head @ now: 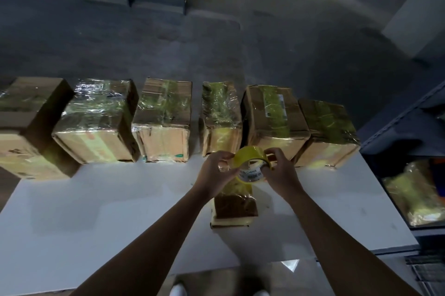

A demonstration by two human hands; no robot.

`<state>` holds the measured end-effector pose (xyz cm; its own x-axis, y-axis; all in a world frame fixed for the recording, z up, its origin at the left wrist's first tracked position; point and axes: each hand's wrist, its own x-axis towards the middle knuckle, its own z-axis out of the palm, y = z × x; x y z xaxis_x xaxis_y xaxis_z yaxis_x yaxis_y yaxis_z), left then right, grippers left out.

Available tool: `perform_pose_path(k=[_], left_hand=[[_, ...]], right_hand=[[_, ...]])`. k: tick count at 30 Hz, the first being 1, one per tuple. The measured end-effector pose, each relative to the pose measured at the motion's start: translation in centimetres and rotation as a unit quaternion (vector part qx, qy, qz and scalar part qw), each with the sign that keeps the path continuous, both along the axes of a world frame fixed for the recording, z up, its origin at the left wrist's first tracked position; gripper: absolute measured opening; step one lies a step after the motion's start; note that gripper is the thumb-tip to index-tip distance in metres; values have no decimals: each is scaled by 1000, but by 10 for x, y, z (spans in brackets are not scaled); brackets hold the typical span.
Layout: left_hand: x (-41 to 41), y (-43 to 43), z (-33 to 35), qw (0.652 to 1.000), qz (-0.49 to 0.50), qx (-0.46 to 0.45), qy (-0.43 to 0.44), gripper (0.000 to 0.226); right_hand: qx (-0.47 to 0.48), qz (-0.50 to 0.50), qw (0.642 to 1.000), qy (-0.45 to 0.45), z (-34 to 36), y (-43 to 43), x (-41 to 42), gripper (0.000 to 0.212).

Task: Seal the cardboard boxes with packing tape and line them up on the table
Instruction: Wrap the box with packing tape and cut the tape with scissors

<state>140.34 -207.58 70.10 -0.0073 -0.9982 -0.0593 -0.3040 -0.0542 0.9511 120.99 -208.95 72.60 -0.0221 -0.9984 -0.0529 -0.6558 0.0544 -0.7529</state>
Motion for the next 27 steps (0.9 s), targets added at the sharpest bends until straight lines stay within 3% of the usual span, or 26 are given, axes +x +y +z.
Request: perform_pose_path(k=[9,12,16,21,23,26,27], left_hand=[[9,-7,9,999,47,-25,2,41],[5,-13,15,994,58,61,66,30],[1,-21,22,950,103,198,219,45],[0,-25,16,924,130,260,250,53],[0,-27,15,921,139,271,244,45],[-2,-29,18,903,167,296,261,5],[-4,-29,19,897,178,309,262,6]], right_hand=[[-16,0,1000,14,4,-9,1,31],[-24,4,1000,7,5,-17,-2,32],[-27,26,999,15,5,-27,-6,34],[-26,58,998,15,3,-39,-14,34],[-26,68,997,10,1,-43,-17,35],[-34,83,996,-1,-4,-50,-21,42],[-36,93,995,-2,-5,-52,-22,44]])
